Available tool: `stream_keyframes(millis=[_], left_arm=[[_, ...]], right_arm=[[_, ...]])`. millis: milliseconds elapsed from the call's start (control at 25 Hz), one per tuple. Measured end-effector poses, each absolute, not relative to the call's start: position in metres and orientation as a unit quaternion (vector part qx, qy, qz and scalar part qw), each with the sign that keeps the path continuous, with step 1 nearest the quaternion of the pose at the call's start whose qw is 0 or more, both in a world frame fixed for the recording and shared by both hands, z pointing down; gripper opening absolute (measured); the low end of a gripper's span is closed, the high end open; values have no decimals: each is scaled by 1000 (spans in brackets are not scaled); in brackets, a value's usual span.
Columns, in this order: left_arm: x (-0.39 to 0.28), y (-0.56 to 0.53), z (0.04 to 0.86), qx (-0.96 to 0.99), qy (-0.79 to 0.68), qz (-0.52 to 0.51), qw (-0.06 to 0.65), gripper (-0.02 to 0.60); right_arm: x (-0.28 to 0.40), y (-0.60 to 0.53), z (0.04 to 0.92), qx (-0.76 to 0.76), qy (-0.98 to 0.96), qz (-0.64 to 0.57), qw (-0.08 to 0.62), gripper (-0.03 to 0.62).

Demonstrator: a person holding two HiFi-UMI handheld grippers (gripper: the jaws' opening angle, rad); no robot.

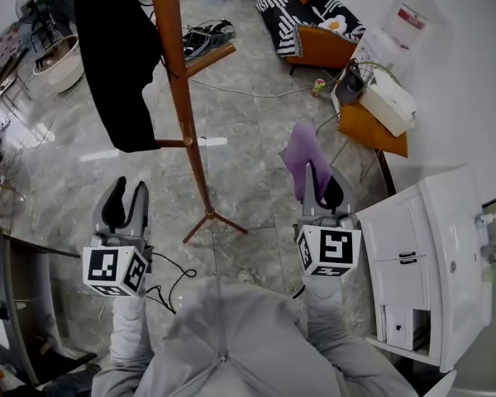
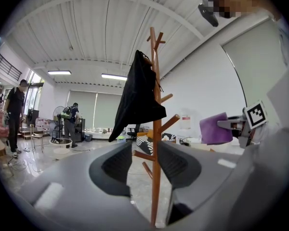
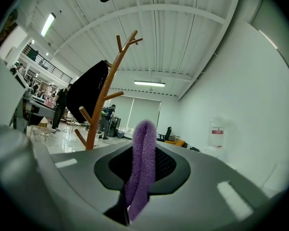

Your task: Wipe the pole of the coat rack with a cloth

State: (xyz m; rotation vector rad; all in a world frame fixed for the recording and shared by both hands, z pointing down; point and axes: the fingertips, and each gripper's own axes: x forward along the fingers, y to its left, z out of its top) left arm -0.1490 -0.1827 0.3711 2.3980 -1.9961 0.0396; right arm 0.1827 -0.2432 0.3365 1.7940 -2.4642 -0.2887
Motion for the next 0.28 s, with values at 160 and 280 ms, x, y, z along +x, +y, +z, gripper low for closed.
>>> stream_keyframes(millis=[160, 280], left_arm=[[-151, -181, 371, 768, -641, 13, 11, 169], [-152, -181, 371, 767, -641, 13, 11, 169]], right_arm=[[180, -242, 337, 584, -805, -94, 41, 54], [179, -242, 337, 583, -806, -92, 41, 54]])
